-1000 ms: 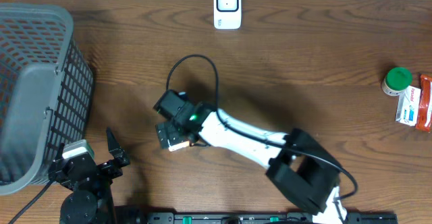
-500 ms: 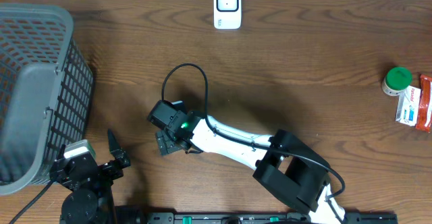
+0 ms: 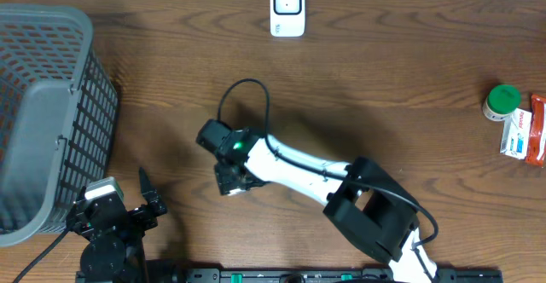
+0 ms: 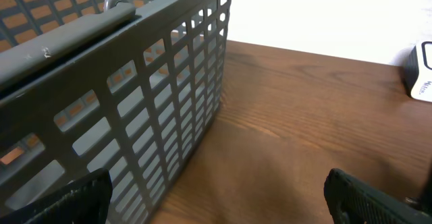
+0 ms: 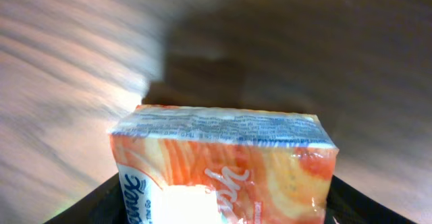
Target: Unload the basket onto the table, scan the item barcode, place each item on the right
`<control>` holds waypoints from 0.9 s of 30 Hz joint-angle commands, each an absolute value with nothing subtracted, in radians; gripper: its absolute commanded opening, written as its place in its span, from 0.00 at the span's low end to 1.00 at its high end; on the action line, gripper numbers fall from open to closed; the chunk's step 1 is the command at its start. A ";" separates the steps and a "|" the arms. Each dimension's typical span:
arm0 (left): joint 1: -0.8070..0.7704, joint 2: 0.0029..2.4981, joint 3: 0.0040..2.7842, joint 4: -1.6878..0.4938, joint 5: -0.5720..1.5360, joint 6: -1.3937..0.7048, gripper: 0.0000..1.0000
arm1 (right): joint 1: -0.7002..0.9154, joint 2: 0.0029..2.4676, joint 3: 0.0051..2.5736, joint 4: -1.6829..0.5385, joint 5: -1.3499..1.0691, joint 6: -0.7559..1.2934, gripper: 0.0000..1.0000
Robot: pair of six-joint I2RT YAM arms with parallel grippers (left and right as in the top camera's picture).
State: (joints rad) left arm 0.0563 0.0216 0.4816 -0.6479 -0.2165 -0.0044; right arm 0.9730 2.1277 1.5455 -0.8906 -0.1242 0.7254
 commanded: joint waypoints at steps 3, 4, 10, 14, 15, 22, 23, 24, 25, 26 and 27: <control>0.056 0.022 0.497 -0.652 -0.229 -0.020 0.99 | 0.890 2.075 1.679 -1.079 -0.220 0.669 0.71; 0.056 0.022 0.497 -0.656 -0.229 -0.020 0.99 | 0.877 2.065 1.703 -1.128 -0.226 0.658 0.71; 0.056 0.022 0.496 -0.726 -0.229 -0.020 0.98 | 0.793 2.046 1.822 -1.414 -0.384 0.498 0.74; 0.056 0.022 0.496 -0.797 -0.229 -0.020 0.99 | 0.736 2.046 1.845 -1.585 -0.488 0.388 0.73; 0.056 0.022 0.496 -0.814 -0.229 -0.020 0.99 | 0.723 2.046 1.845 -1.620 -0.502 0.370 0.73; 0.056 0.022 0.496 -0.960 -0.229 -0.020 0.99 | 0.675 2.046 1.845 -1.638 -0.368 0.365 0.99; 0.056 0.022 0.496 -0.979 -0.229 -0.020 0.99 | 0.678 2.046 1.845 -1.618 -0.300 0.412 0.99; 0.056 0.022 0.496 -0.994 -0.229 -0.020 0.99 | 0.683 2.046 1.845 -1.604 -0.254 0.451 0.99; 0.056 0.022 0.495 -1.005 -0.229 -0.020 0.99 | 0.691 2.046 1.845 -1.584 -0.210 0.495 0.99; 0.056 0.022 0.495 -1.005 -0.229 -0.020 0.99 | 0.701 2.046 1.844 -1.559 -0.175 0.536 0.99; 0.056 0.022 0.495 -1.005 -0.229 -0.020 0.99 | 0.713 2.046 1.842 -1.532 -0.149 0.580 0.99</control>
State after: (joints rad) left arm 0.0563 0.0216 0.4820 -1.0012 -0.2165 -0.0044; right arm 0.6861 2.0594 1.8336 -1.5650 -0.2996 0.4484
